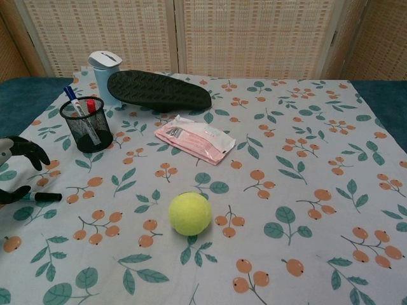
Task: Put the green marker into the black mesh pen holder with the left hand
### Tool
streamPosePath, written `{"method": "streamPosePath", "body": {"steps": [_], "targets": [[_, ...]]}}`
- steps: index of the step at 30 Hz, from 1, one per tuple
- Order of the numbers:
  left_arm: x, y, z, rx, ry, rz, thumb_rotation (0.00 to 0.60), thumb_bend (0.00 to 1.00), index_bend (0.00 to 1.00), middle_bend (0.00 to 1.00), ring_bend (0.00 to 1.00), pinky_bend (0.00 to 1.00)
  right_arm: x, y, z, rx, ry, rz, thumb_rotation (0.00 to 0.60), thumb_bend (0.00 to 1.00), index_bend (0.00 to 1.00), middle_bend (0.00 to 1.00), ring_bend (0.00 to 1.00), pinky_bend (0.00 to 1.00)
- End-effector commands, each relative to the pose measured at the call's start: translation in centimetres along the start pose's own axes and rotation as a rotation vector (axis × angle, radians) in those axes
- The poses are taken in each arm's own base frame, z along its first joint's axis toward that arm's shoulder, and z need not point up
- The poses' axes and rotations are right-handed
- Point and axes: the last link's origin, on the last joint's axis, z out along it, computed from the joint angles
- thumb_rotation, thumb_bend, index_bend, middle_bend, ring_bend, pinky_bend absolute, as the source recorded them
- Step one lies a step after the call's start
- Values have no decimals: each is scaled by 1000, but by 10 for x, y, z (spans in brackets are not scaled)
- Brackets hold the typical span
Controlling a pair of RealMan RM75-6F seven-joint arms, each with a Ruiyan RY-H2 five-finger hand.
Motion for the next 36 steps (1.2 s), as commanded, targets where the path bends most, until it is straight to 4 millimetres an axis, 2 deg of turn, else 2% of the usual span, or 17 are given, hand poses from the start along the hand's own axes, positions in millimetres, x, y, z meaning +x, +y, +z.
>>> {"method": "streamPosePath", "body": {"steps": [1,18,29,36], "targets": [[-2,-1,-1,10,3,-1,600,356,358,350,86,152,0,0,1,-1,-1,0,600,98,193,128,130,0],[-15,0,-16,49,3,41,600,355,356,368,87,152,1,1,0,5,-2,13,600,98,193,128,130,0],[-27,10,-23,54,-19,67,600,354,363,359,87,153,4,1,-2,12,9,25,600,98,201,128,130,0],[-29,13,-21,53,-10,80,600,355,401,412,105,158,5,2,-2,12,9,28,600,98,202,128,130,0]]}}
